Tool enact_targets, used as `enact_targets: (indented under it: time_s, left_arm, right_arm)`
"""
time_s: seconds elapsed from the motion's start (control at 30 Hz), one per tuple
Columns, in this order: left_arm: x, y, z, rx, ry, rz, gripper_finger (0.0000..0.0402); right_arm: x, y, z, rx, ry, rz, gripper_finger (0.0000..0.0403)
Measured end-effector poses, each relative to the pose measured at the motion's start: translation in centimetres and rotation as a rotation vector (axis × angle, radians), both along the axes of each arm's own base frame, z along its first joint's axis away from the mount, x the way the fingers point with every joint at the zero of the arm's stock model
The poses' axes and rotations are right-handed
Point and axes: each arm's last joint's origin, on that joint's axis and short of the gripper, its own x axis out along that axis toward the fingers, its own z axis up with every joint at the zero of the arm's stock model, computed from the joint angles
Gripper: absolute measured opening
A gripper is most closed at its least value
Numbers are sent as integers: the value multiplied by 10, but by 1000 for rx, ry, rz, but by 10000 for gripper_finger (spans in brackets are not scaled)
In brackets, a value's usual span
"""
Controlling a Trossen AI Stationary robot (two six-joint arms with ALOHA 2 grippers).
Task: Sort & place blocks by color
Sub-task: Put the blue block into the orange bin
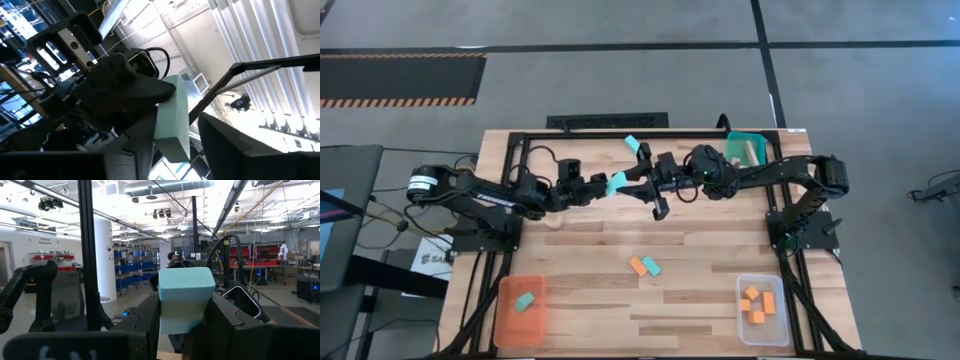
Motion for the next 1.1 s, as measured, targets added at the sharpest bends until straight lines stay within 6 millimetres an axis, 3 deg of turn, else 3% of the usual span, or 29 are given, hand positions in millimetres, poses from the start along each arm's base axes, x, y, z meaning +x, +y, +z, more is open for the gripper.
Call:
enact_targets:
  time_s: [0.27,0.43,0.7,0.9,1.1]
  left_arm:
    - [0,0,-1,-9,9,-11,57]
    - [0,0,-1,-12,10,-18,35]
    - [-3,14,2,31,57,-74,30]
    - [-18,22,6,50,301,-121,30]
    - [-48,9,18,58,682,-215,30]
  right_arm:
    - [0,0,0,-68,-17,-22,128]
    - [0,1,0,-71,-13,-17,132]
    - [1,-2,-4,-11,44,33,210]
    - [-16,-12,9,12,141,91,276]
    - [-42,-17,19,-39,309,138,290]
